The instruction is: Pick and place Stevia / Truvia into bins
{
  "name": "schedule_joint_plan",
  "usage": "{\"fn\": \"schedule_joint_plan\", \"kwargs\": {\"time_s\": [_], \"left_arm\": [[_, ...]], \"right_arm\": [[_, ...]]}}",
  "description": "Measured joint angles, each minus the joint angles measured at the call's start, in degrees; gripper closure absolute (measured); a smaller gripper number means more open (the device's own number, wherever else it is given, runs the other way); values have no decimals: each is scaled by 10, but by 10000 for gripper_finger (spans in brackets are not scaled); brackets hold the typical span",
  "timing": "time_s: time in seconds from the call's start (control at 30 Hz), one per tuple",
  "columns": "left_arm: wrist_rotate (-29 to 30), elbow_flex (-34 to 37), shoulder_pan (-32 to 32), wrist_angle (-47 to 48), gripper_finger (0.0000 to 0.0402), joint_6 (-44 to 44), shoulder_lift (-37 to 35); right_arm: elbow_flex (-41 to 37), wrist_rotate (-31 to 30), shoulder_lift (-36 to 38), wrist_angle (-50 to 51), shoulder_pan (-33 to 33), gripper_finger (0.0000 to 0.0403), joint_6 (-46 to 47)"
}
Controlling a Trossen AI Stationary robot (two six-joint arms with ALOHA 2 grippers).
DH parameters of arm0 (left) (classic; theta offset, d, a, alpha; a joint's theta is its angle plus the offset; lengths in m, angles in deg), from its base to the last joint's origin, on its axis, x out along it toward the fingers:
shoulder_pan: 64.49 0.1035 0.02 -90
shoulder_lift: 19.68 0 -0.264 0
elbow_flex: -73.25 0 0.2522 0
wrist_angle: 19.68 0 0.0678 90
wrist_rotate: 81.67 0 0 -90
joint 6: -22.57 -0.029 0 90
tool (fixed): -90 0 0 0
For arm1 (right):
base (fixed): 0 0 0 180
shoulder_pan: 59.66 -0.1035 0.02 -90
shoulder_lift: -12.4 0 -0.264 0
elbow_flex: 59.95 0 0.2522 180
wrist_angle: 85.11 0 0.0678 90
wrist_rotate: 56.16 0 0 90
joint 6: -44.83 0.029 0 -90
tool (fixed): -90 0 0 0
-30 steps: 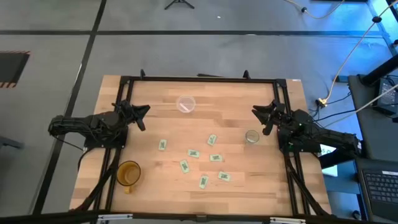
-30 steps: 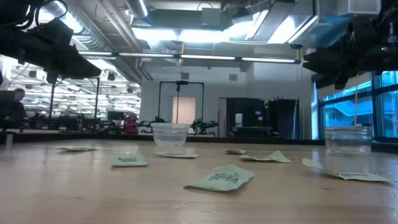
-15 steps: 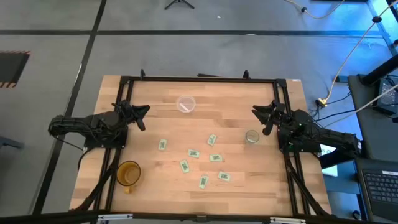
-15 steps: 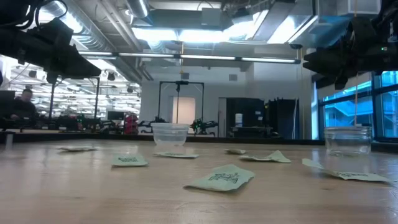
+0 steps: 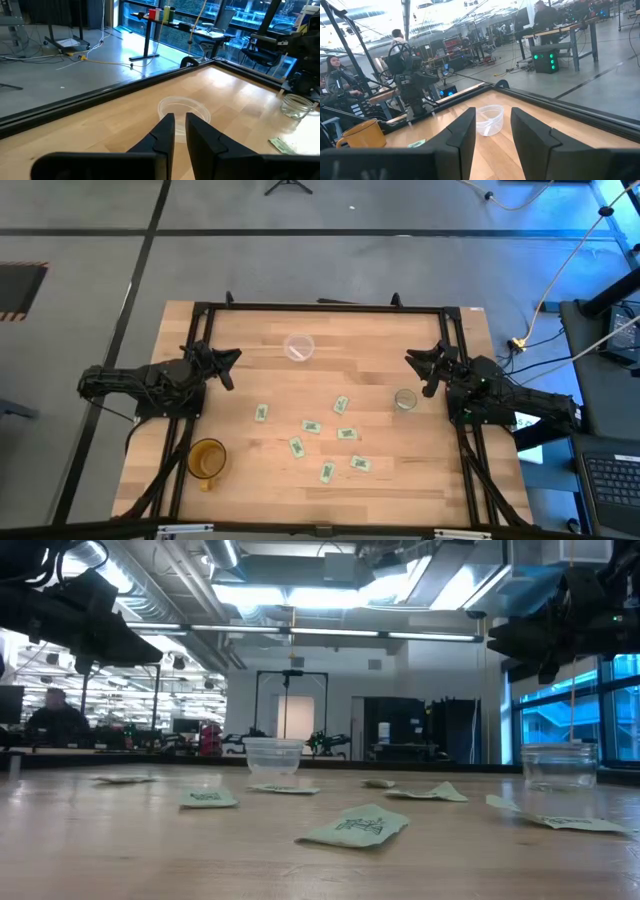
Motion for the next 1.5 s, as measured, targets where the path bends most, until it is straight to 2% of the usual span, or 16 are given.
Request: {"fn": "schedule_joint_plan", "kwargs": {"time_s": [0.7,0.97,1.23,1.5], "left_arm": [[0,0,0,0,361,0,0],[0,0,0,0,359,0,0],[0,0,0,0,359,0,0],[15,0,0,-1,361,0,0]], "right_arm": [[0,-4,0,-8,0,275,-4],[0,-14,0,-7,0,275,-115],[0,-14,0,-7,0,275,-113],[0,-16,0,-14,0,275,-192]]}}
